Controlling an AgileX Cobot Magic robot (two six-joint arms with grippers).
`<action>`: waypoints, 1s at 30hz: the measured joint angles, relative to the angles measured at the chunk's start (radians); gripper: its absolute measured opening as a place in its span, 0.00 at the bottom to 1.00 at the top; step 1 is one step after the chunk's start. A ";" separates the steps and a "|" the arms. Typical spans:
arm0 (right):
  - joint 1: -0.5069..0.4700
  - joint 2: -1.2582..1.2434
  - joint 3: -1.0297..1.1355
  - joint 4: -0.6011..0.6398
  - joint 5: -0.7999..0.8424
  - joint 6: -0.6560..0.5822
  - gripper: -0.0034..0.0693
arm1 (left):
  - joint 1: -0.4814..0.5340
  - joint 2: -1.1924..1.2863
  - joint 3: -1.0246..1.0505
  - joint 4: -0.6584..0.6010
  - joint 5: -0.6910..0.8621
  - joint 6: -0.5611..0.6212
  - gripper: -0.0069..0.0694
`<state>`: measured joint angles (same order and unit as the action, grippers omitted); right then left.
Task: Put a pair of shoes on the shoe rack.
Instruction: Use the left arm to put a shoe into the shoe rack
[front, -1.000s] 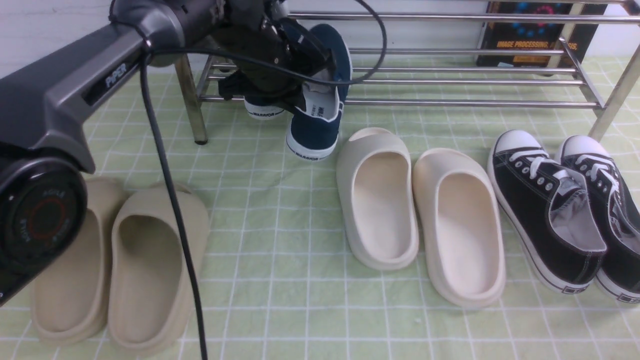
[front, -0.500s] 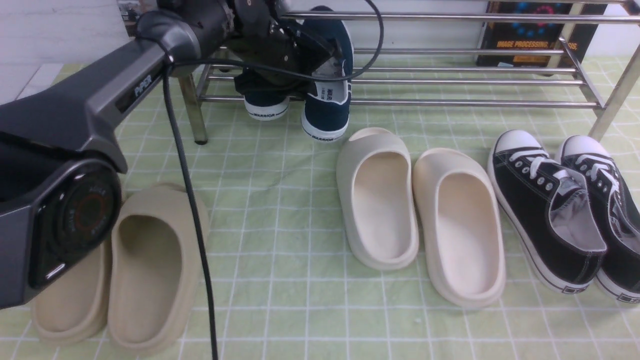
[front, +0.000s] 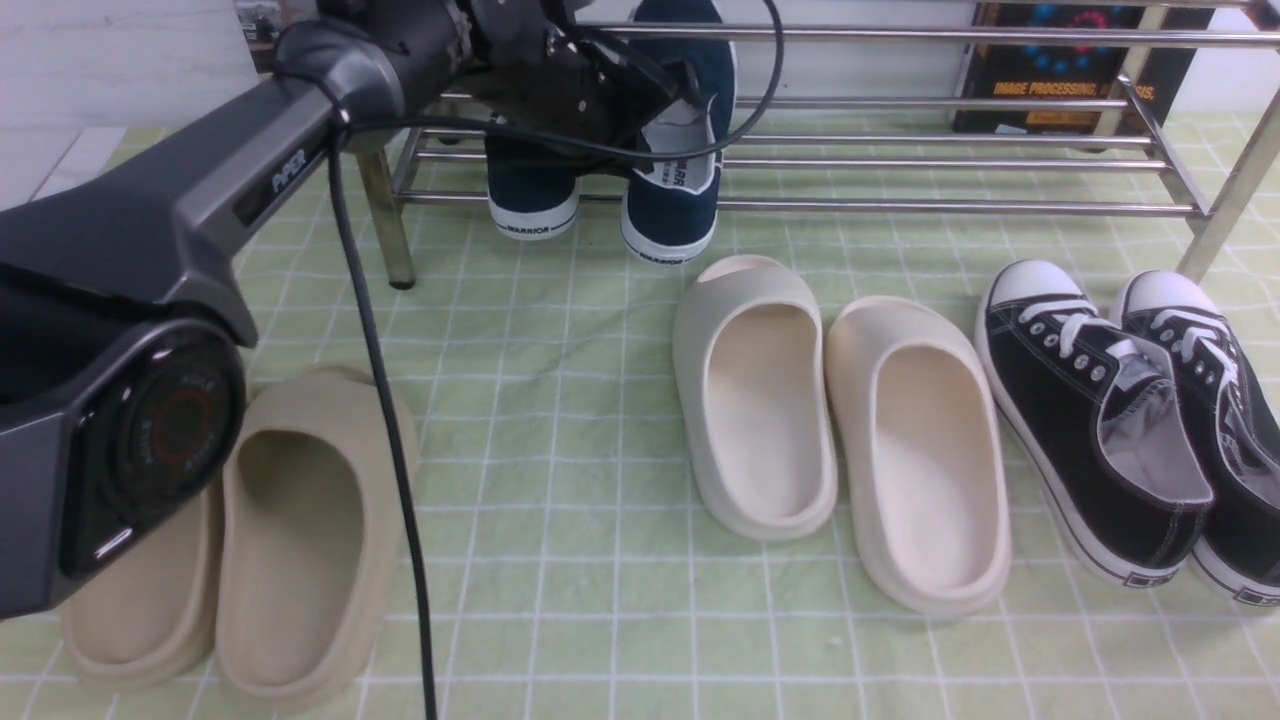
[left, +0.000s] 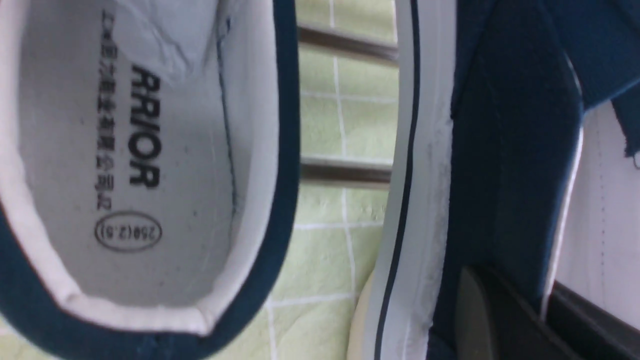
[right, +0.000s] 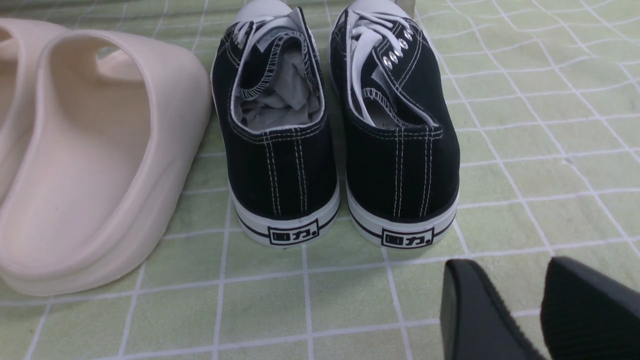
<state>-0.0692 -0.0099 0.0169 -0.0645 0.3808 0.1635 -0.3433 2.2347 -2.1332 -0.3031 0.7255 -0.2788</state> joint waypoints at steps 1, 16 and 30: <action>0.000 0.000 0.000 0.000 0.000 0.000 0.38 | 0.000 0.001 0.000 0.000 -0.009 0.000 0.09; 0.000 0.000 0.000 0.000 0.000 0.000 0.38 | 0.000 0.040 0.000 0.027 -0.051 0.000 0.14; 0.000 0.000 0.000 0.000 0.000 0.000 0.38 | 0.001 0.012 -0.082 0.038 0.037 0.022 0.43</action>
<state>-0.0692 -0.0099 0.0169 -0.0645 0.3808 0.1635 -0.3426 2.2466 -2.2151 -0.2649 0.7629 -0.2565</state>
